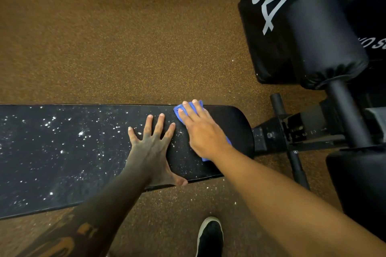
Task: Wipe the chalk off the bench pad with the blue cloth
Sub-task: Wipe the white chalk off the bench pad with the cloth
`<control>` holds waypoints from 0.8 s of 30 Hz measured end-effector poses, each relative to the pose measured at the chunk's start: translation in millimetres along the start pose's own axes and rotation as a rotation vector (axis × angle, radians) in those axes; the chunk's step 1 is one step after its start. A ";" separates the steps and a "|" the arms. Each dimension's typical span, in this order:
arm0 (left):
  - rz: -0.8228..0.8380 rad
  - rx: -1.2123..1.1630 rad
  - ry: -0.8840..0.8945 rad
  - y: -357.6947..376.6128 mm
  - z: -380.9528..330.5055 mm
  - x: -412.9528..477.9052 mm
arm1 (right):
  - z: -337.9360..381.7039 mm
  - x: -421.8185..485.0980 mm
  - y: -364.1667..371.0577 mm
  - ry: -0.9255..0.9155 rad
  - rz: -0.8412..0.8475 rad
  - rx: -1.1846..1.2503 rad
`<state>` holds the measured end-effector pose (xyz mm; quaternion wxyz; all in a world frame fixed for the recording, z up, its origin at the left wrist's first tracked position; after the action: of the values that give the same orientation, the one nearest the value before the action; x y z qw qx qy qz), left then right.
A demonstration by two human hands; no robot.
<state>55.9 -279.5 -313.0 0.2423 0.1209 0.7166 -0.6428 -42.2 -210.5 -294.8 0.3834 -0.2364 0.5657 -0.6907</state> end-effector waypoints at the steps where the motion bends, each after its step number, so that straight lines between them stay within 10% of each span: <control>1: 0.000 -0.004 0.003 0.1 -0.2 0.5 | -3.6 1.8 -1.5 -0.028 0.007 -0.007; 5: -0.004 0.003 0.011 1.3 -0.8 1.4 | -39.1 5.1 -14.3 0.300 -0.077 0.056; 9: -0.007 0.022 0.021 1.7 -0.6 2.0 | 1.2 -6.9 -0.2 -0.002 0.005 0.034; 13: 0.000 0.024 0.034 2.4 -0.8 1.5 | -38.3 -20.1 -8.6 0.326 -0.078 0.083; 17: 0.003 0.039 0.037 3.6 -0.8 3.0 | -5.2 -32.4 4.9 0.034 0.014 0.015; 21: 0.011 0.038 0.050 4.6 0.1 3.3 | -40.4 -37.0 -5.2 0.355 -0.080 0.065; 24: -0.005 0.050 0.046 3.8 -0.2 3.5 | -6.5 -44.2 6.4 0.177 -0.015 0.036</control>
<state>54.7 -279.2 -318.0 0.2211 0.1401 0.7059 -0.6581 -19.1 -171.8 -297.8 0.3313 -0.1717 0.5829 -0.7218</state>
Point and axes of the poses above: each hand's wrist, its own x-axis towards the middle knuckle, its own y-axis out of the palm, z = x × y, the point moved 10 cm from there along x, towards the middle knuckle, and after that the axes turned 1 degree about x, right-handed, at the moved point
